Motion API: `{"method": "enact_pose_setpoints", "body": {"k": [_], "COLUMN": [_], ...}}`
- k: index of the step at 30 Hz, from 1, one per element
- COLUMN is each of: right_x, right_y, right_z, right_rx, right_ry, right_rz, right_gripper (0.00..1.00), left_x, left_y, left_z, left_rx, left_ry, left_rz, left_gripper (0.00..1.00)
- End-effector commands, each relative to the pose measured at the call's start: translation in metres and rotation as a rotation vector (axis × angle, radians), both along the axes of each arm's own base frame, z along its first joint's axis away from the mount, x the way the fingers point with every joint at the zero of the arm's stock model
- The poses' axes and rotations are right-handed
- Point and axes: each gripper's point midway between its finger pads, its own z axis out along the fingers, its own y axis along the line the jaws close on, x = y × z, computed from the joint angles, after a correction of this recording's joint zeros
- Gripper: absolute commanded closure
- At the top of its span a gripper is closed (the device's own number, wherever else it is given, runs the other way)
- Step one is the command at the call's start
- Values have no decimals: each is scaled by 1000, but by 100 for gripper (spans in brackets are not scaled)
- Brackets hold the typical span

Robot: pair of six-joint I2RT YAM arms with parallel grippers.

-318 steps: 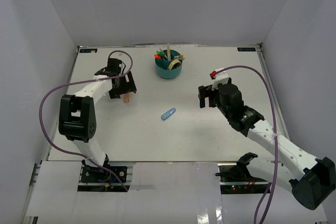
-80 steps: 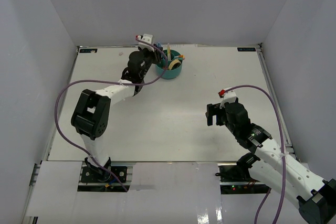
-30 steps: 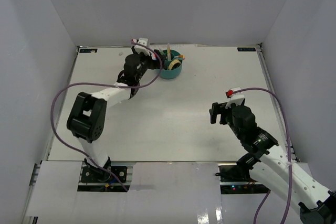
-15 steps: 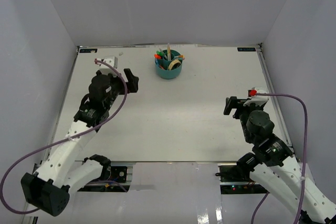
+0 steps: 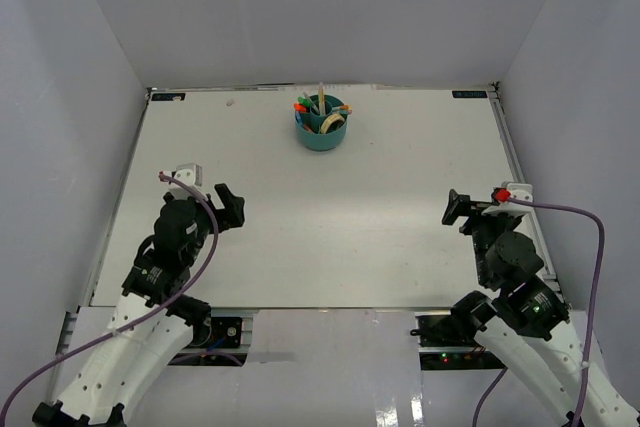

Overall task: Sort the stationery into containers
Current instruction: Reset both arms

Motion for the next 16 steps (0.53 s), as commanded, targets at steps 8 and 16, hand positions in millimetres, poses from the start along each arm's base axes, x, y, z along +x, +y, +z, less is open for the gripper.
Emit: {"method": "enact_pose_setpoints", "body": {"k": [8, 16], "right_x": [-5, -5], "right_y": [-8, -6], "right_z": [-11, -9], "right_rx": [46, 53], "right_ry": [-49, -65], "right_rz": [-27, -10], "right_gripper": [10, 10], "left_x": [-1, 1], "left_y": [14, 11], "left_z": [3, -2], "left_rx": [-12, -6], "left_ry": [-33, -9], "left_rz": [77, 69], "left_gripper": [2, 2]}}
